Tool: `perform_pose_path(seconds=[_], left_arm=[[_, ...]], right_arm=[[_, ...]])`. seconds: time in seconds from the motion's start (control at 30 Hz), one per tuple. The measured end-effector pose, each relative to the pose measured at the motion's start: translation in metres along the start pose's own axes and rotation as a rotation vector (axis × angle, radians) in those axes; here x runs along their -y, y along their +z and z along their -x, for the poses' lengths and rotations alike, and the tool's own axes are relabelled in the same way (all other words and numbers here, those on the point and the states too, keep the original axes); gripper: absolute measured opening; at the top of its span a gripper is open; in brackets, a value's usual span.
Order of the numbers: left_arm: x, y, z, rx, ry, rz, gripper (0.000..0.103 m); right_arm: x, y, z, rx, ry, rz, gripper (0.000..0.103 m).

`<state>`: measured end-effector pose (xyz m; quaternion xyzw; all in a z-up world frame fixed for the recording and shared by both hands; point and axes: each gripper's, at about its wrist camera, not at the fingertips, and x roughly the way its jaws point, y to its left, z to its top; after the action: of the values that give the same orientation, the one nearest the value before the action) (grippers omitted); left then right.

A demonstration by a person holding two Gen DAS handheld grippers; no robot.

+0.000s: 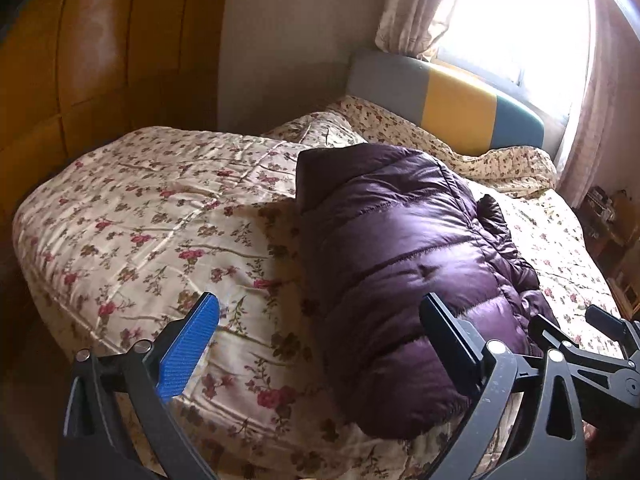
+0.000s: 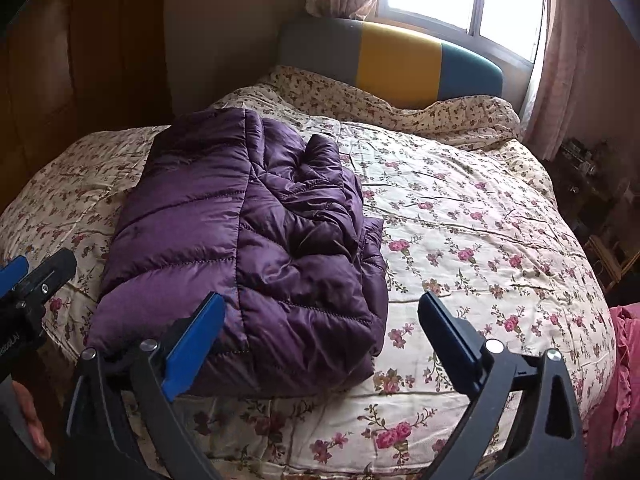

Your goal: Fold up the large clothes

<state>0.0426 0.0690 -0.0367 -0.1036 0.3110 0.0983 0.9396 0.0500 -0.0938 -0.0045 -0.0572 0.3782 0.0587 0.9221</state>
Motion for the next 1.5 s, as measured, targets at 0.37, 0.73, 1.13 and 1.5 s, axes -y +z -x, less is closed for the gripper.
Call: perform_pose_path(seconds=[0.37,0.73,1.13,1.5], left_arm=[[0.000,-0.009,0.005,-0.042,0.045,-0.010,0.099],[0.004,-0.009,0.009,-0.025,0.087,-0.026,0.099],[0.010,-0.013,0.009,-0.029,0.082,-0.037,0.099],[0.014,-0.014,0.012,-0.024,0.077,-0.052,0.099]], right_arm=[[-0.011,-0.009,0.006,0.009,-0.004,0.049,0.100],[-0.013,-0.011,0.009,0.014,-0.008,0.055,0.100],[-0.011,-0.015,0.010,0.014,-0.006,0.062,0.100],[-0.011,-0.017,0.010,0.016,-0.004,0.064,0.100]])
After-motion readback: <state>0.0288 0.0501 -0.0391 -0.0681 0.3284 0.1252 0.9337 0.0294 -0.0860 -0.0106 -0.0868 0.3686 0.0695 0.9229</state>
